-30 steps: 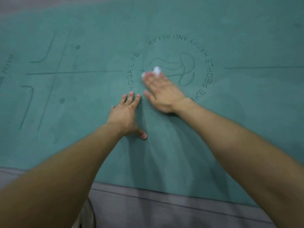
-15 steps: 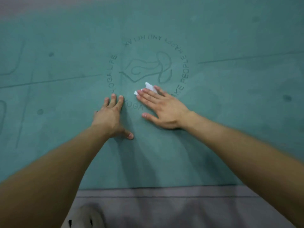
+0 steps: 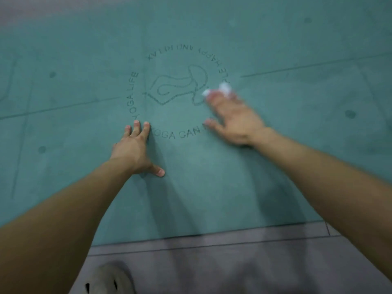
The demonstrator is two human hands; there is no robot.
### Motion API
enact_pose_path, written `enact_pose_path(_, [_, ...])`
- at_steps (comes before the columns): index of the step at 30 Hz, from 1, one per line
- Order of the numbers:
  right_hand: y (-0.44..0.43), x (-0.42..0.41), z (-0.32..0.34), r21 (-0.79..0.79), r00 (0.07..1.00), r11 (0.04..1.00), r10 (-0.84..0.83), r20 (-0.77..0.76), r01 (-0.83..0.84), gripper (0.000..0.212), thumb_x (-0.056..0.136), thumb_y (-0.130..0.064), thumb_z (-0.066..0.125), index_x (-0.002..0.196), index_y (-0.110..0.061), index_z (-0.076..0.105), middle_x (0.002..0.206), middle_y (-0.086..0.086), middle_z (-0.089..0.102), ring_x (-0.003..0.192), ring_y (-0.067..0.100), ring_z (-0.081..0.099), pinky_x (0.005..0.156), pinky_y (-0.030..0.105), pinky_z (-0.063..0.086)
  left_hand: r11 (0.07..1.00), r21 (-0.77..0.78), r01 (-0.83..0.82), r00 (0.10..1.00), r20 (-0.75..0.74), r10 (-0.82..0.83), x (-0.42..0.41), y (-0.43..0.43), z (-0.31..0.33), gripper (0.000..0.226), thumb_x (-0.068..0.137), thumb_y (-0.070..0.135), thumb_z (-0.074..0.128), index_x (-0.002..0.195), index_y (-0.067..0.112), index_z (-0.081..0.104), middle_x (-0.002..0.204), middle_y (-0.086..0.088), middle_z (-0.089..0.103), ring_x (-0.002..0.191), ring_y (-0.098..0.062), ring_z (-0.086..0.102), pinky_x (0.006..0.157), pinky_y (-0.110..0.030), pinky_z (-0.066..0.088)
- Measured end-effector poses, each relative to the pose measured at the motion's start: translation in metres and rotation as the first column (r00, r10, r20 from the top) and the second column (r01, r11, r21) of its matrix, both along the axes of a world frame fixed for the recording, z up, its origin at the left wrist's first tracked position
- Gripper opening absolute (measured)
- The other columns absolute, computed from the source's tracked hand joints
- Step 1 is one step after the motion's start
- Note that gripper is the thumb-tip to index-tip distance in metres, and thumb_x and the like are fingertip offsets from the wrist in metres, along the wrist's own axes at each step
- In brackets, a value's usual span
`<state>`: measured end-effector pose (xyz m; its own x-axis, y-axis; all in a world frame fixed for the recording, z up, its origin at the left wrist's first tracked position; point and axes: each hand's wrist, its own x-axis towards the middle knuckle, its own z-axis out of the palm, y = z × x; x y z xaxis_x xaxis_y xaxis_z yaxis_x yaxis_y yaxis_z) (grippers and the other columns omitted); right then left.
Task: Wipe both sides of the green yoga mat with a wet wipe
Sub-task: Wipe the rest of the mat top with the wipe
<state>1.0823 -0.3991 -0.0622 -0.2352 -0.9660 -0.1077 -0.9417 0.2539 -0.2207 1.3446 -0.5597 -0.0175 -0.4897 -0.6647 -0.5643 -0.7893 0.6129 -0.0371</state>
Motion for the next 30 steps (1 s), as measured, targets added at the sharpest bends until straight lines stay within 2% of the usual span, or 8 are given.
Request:
enact_pose_path(4, [-0.011, -0.033, 0.001, 0.057, 0.879, 0.878, -0.473, -0.059, 0.476, 0.099, 0.096, -0.079, -0.004, 0.167, -0.010, -0.004, 0.176, 0.005, -0.009, 0.162, 0.019, -0.014, 0.131, 0.044, -0.008, 1.000, 0.006, -0.008, 1.000, 0.005, 0.008, 0.001, 0.001, 0.004, 0.176, 0.035, 0.079, 0.094, 0.167, 0.030, -0.011, 0.177, 0.001, -0.013, 0.163, -0.029, -0.004, 0.126, -0.060, 0.028])
enact_pose_path(7, [-0.014, 0.059, -0.004, 0.023, 0.997, 0.996, -0.083, 0.003, 0.083, 0.095, 0.100, -0.076, 0.003, 0.168, -0.010, -0.002, 0.176, 0.006, -0.007, 0.162, 0.018, -0.014, 0.131, 0.044, -0.003, 1.000, 0.014, 0.015, 1.000, 0.024, -0.015, -0.001, 0.005, 0.011, 0.175, 0.037, 0.080, 0.092, 0.168, 0.026, -0.009, 0.177, -0.005, -0.010, 0.163, -0.032, -0.001, 0.128, -0.056, 0.024])
enact_pose_path(10, [0.017, 0.068, -0.003, -0.003, 0.979, 0.979, 0.202, -0.009, -0.202, 0.085, 0.104, -0.072, 0.010, 0.169, -0.018, 0.000, 0.176, -0.002, -0.002, 0.162, 0.011, -0.009, 0.132, 0.042, -0.002, 0.990, -0.024, 0.139, 0.990, 0.040, -0.138, -0.010, 0.017, 0.020, 0.165, 0.043, 0.078, 0.093, 0.169, 0.027, 0.000, 0.177, -0.007, -0.007, 0.163, -0.029, 0.003, 0.128, -0.052, 0.026])
enact_pose_path(13, [0.024, -0.020, -0.001, 0.033, 0.992, 0.992, -0.117, -0.045, 0.119, 0.086, 0.101, -0.075, 0.001, 0.168, -0.022, -0.005, 0.177, -0.003, -0.004, 0.161, 0.009, -0.010, 0.131, 0.045, -0.007, 0.948, -0.040, 0.316, 0.949, 0.002, -0.316, -0.030, 0.043, 0.025, 0.163, 0.037, 0.086, 0.087, 0.167, 0.040, 0.000, 0.176, -0.004, -0.009, 0.163, -0.028, 0.006, 0.126, -0.053, 0.028])
enact_pose_path(17, [0.014, -0.060, 0.001, 0.063, 0.913, 0.911, -0.407, -0.016, 0.407, 0.089, 0.100, -0.074, 0.002, 0.169, -0.017, -0.003, 0.176, -0.001, -0.007, 0.161, 0.012, -0.011, 0.130, 0.044, -0.012, 0.968, -0.021, 0.250, 0.968, -0.002, -0.250, -0.049, 0.075, 0.015, 0.174, 0.033, 0.085, 0.088, 0.168, 0.032, -0.009, 0.175, -0.008, -0.010, 0.163, -0.033, -0.002, 0.127, -0.059, 0.024])
enact_pose_path(23, [0.029, 0.031, -0.002, -0.002, 0.971, 0.972, 0.235, -0.043, -0.235, 0.076, 0.108, -0.064, 0.012, 0.169, -0.019, 0.002, 0.176, -0.001, 0.004, 0.162, 0.012, -0.003, 0.132, 0.039, -0.005, 0.963, -0.059, 0.262, 0.965, 0.013, -0.262, -0.047, 0.072, 0.012, 0.175, 0.031, 0.092, 0.083, 0.167, 0.032, -0.010, 0.175, -0.008, -0.007, 0.162, -0.033, -0.001, 0.126, -0.057, 0.028])
enact_pose_path(28, [0.039, -0.088, 0.002, 0.029, 0.908, 0.907, -0.419, -0.028, 0.419, 0.082, 0.103, -0.066, 0.004, 0.169, -0.017, 0.002, 0.177, -0.001, 0.003, 0.162, 0.011, -0.003, 0.131, 0.042, -0.007, 0.965, -0.057, 0.257, 0.966, 0.021, -0.257, -0.049, 0.073, 0.011, 0.176, 0.032, 0.088, 0.086, 0.166, 0.034, -0.014, 0.175, -0.007, -0.010, 0.162, -0.034, -0.003, 0.126, -0.058, 0.028])
enact_pose_path(30, [0.025, -0.051, 0.003, 0.001, 0.900, 0.900, -0.436, 0.012, 0.436, 0.084, 0.103, -0.066, 0.007, 0.169, -0.013, 0.007, 0.177, 0.003, 0.005, 0.163, 0.017, -0.004, 0.132, 0.044, -0.004, 0.964, -0.049, 0.260, 0.965, 0.033, -0.259, -0.053, 0.073, 0.014, 0.177, 0.032, 0.088, 0.087, 0.166, 0.032, -0.015, 0.175, -0.009, -0.010, 0.162, -0.035, -0.003, 0.125, -0.059, 0.029])
